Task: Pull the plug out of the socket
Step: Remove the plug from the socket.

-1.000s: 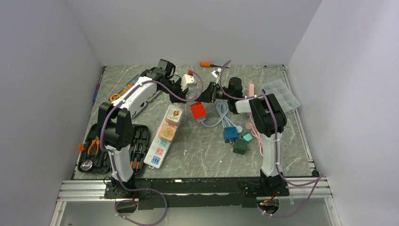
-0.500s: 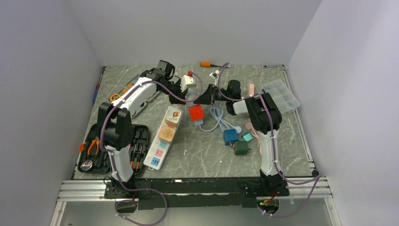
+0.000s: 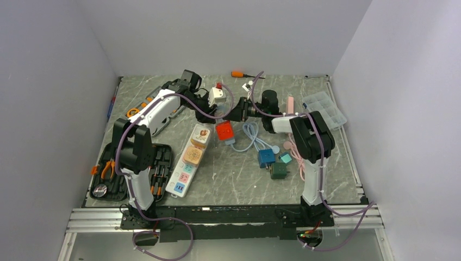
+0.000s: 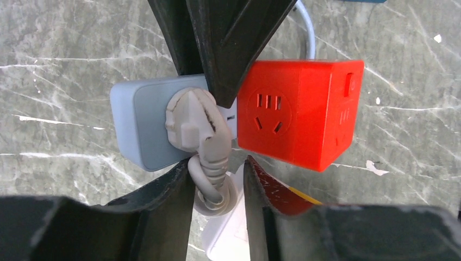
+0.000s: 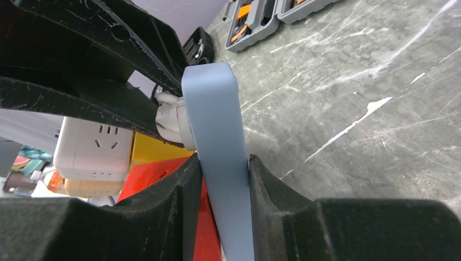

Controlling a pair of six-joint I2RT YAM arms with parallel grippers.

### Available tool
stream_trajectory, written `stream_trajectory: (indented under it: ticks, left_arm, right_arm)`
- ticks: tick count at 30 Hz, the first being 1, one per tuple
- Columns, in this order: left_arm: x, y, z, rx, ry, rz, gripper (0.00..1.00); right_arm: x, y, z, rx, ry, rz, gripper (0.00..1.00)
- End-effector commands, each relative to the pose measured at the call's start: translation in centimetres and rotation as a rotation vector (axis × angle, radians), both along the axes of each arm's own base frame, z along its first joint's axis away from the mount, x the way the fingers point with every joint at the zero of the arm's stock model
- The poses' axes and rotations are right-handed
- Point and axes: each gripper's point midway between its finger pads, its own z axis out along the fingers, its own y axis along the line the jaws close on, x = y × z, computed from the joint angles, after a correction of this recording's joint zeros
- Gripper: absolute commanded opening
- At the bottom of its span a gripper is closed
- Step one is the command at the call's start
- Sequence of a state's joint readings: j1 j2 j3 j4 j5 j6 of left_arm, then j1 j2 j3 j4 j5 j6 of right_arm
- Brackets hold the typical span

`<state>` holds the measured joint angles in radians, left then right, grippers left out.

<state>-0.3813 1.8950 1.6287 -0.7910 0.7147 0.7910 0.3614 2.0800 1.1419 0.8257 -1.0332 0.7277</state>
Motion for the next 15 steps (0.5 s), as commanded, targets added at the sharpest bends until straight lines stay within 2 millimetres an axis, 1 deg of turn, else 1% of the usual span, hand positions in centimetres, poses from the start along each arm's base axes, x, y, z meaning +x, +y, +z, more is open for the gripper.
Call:
stream_trajectory:
  ticks: [1, 6, 8, 10, 12, 15]
  left_arm:
    - [-1.5, -3.2, 4.7, -0.145, -0.055, -0.145, 0.43]
    - [-2.7, -3.2, 4.8, -0.151, 0.006, -0.203, 0.44]
    - [-3.3, -3.0, 4.8, -0.155, 0.026, -0.228, 0.42]
    - [-3.8, -3.0, 4.8, -0.157, 0.048, -0.252, 0.37]
    - [-4.1, -3.2, 5.4, -0.171, 0.071, -0.267, 0.32]
    - [-4.5, -3.3, 5.8, -0.181, 0.099, -0.283, 0.3]
  right_arm:
    - [-1.1, 1.2, 6.0, 0.042, -0.188, 0.012, 0.0]
    - [-1.7, 1.0, 7.5, 0.047, -0.223, 0.018, 0.0]
    - [-2.0, 0.8, 7.8, 0.047, -0.232, 0.021, 0.0]
    - [-2.1, 0.7, 8.0, 0.048, -0.242, 0.021, 0.0]
    - [-2.4, 0.7, 8.4, 0.06, -0.248, 0.03, 0.0]
    - [-2.6, 0.7, 8.9, 0.068, -0.257, 0.03, 0.0]
